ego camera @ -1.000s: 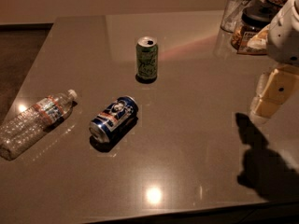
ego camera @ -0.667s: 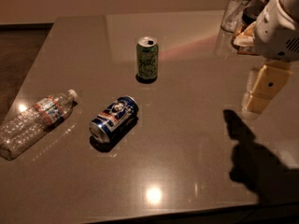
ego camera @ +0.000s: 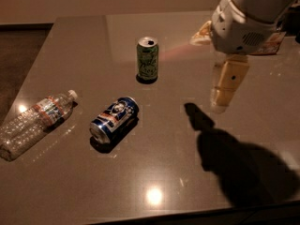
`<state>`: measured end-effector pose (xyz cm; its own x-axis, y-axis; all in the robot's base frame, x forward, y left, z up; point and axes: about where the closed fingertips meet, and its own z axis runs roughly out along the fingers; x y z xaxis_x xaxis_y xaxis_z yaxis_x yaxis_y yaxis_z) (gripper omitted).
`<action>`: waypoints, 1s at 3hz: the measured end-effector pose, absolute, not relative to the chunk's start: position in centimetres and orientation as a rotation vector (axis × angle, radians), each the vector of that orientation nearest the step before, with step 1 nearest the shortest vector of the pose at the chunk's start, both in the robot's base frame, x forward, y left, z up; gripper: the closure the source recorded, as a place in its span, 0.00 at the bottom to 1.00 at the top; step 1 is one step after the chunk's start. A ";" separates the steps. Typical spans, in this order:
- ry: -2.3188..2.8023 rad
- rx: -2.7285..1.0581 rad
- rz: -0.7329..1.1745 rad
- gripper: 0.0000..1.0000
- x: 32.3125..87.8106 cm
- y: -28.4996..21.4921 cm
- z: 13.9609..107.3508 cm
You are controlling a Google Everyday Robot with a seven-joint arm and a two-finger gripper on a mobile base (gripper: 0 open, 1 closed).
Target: Pick pepsi can
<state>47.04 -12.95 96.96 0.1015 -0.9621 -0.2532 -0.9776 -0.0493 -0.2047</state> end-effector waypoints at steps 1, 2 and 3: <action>1.742 -2.202 0.160 0.00 47.3 -8.7 95.9; 1.642 -2.283 0.219 0.00 46.8 -6.2 94.9; 1.474 -2.444 0.293 0.00 44.5 -0.8 92.5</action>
Offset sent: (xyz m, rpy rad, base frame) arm -0.0132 0.0923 -0.0350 0.0531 0.1045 0.3826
